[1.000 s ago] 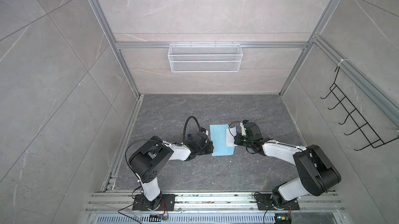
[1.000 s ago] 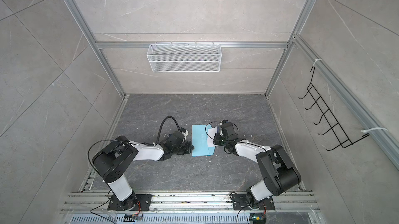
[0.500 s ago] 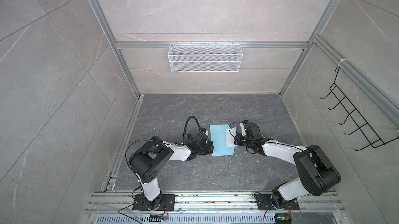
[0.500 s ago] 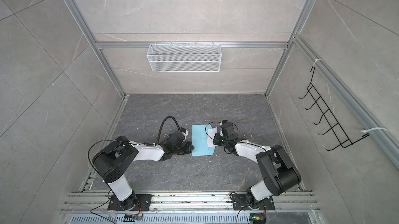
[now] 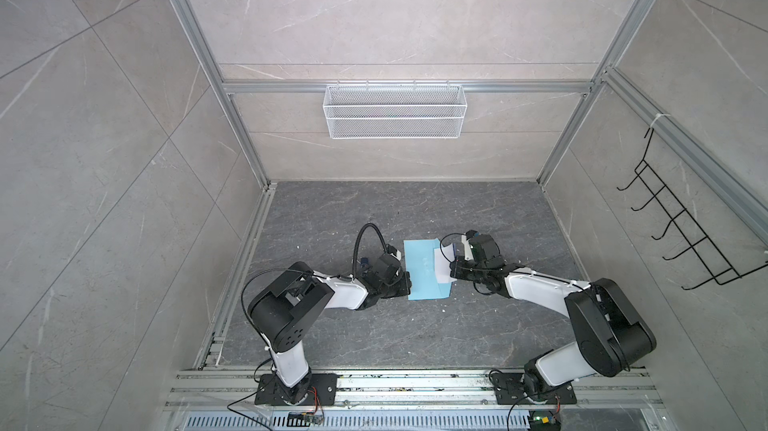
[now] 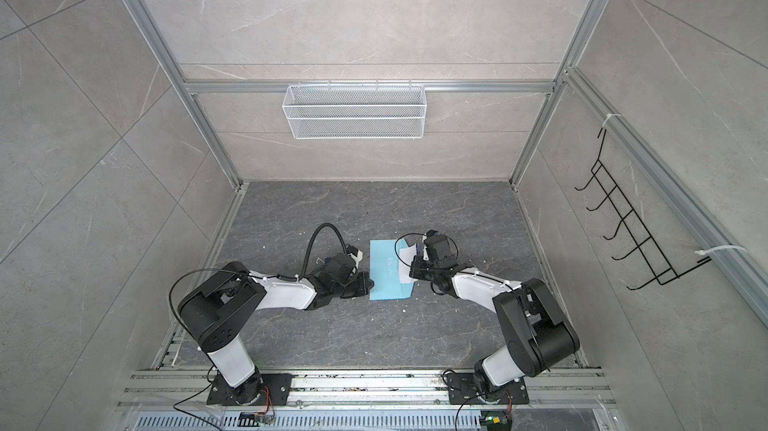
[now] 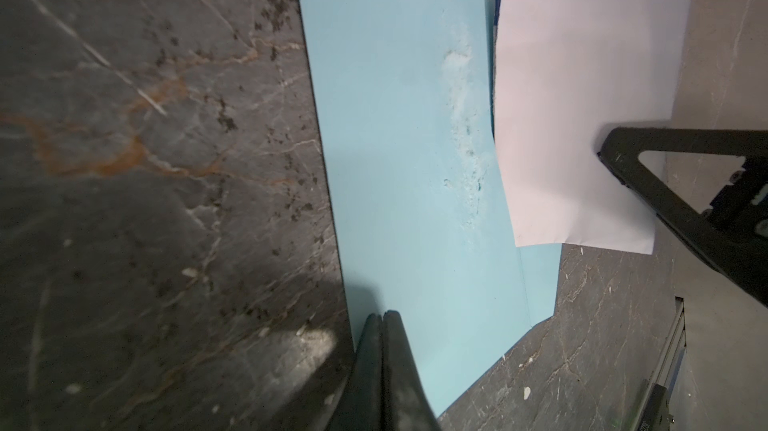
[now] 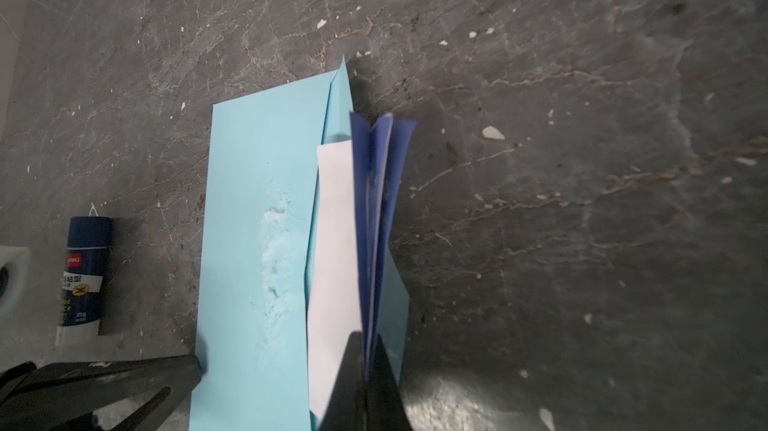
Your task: Place the letter into the envelope and seal it
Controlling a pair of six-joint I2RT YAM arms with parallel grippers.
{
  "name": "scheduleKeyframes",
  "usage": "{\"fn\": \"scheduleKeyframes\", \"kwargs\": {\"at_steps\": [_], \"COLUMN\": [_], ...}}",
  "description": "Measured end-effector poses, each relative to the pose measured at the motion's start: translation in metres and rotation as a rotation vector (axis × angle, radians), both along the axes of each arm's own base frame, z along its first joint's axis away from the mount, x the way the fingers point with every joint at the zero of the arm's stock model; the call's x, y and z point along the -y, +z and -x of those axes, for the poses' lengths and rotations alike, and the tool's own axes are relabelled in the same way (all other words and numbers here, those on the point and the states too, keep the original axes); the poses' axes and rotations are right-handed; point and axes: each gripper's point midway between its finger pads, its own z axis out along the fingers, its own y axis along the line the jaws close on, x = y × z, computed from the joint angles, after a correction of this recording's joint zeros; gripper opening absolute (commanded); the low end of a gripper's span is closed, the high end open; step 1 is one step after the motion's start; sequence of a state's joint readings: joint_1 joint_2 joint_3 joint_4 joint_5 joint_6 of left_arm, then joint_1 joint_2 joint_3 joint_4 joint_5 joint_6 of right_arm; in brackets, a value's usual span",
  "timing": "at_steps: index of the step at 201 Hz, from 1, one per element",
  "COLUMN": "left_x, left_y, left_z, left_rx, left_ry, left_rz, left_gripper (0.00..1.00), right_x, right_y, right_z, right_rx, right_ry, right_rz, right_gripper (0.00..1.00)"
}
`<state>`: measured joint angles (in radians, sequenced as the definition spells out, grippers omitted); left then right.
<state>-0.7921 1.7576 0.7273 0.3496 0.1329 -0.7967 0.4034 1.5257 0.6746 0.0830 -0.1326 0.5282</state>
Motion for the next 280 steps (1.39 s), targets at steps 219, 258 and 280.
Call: {"fn": "scheduleKeyframes", "kwargs": {"at_steps": [219, 258, 280], "left_x": [0.000, 0.001, 0.001], "left_y": [0.000, 0.000, 0.000], "left_z": [0.000, 0.000, 0.001], "left_rx": [0.002, 0.002, 0.002], "left_ry": [0.000, -0.002, -0.003], "left_rz": [0.002, 0.001, 0.002], "left_gripper": [0.00, 0.00, 0.00], "right_x": [-0.003, -0.006, -0.008], "right_y": [0.002, -0.002, -0.003], "right_z": [-0.002, 0.002, 0.002], "right_rx": [-0.102, -0.124, -0.132], "right_ry": [-0.060, -0.074, -0.085], "right_rz": [0.063, 0.094, 0.105], "right_gripper": [0.00, 0.00, 0.00]}}
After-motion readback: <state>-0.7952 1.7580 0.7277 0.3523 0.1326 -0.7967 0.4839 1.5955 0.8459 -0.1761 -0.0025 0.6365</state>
